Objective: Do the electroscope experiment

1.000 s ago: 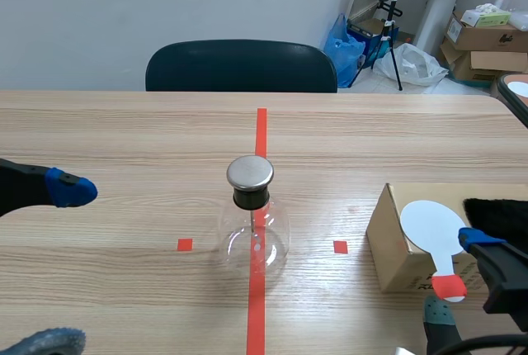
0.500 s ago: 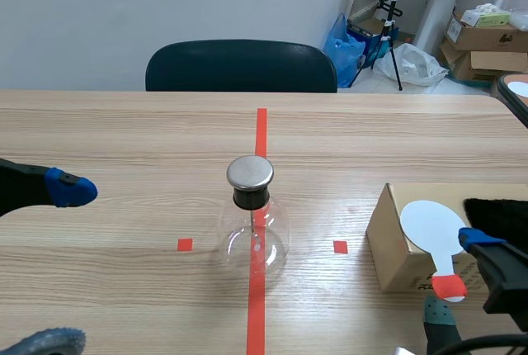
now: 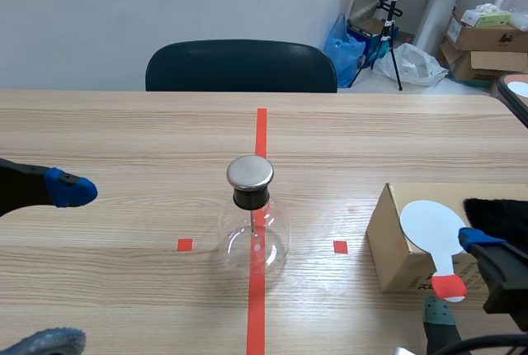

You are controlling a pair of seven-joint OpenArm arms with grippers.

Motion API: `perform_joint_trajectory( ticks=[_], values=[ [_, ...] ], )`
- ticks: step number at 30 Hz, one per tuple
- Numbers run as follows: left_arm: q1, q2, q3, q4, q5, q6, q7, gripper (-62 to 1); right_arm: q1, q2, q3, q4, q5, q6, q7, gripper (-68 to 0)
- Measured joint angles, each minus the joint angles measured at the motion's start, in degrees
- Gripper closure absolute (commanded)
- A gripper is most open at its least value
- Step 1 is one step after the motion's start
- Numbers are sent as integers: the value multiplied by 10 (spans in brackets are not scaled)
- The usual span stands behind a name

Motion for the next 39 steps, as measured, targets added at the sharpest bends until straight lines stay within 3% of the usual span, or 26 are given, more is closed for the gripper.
perform_joint_trajectory(
  ticks=[34,36,39],
  values=[
    [0,0,0,0,9,1,0,-623,-7,0,0,0,6,0,-11,-679],
    [0,0,0,0,9,9,0,-623,-22,0,0,0,29,0,-7,-679],
    [0,7,0,0,9,52,0,-623,-59,0,0,2,71,0,29,-679]
  ],
)
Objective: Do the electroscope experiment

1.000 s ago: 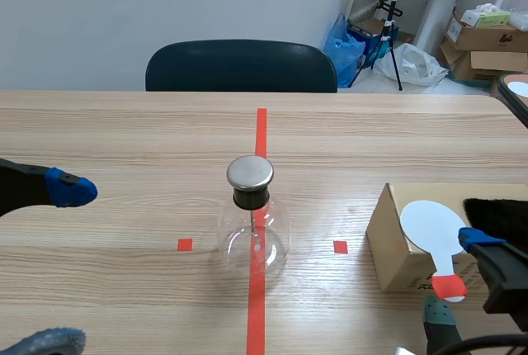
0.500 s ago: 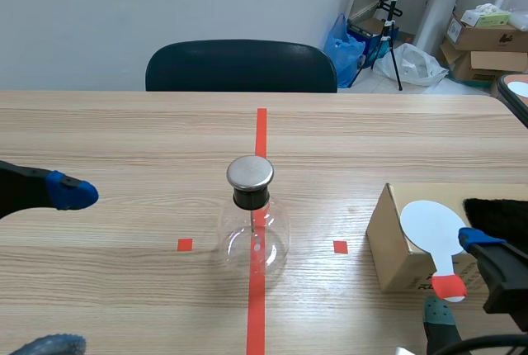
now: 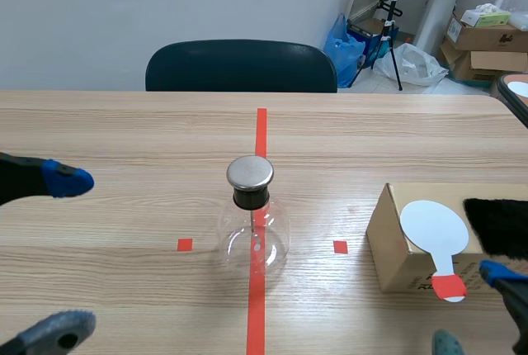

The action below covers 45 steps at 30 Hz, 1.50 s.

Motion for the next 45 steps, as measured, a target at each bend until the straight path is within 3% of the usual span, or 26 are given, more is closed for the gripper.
perform_joint_trajectory(
  ticks=[4,10,12,15,18,20,25,28,33,39,45],
  values=[
    [-1,15,0,0,0,28,0,-623,-61,0,-2,19,51,0,30,-679],
    [-1,36,0,-1,0,33,0,-623,-162,24,-7,99,188,12,102,-679],
    [-1,51,0,-1,-7,66,0,-623,-195,50,-7,136,248,66,102,-679],
    [-1,76,0,-1,-12,111,0,-623,-231,95,-7,189,341,122,100,-679],
    [-1,101,0,-1,-13,140,19,-623,-246,145,-7,244,444,156,91,-679],
    [-1,115,0,-1,-12,161,45,-623,-249,179,0,280,501,184,73,-679],
    [16,127,-7,1,7,239,56,-623,-246,255,35,338,637,289,5,-679],
    [50,127,-33,22,6,256,63,-623,-241,297,52,358,714,342,-5,-679],
    [96,127,-68,95,7,258,147,-623,-191,337,59,374,812,386,-78,-679],
    [113,127,-68,140,7,267,188,-623,-85,357,59,374,902,479,-161,-679],
    [113,127,-68,139,6,295,195,-623,-18,360,59,374,935,566,-197,-679]
  ],
)
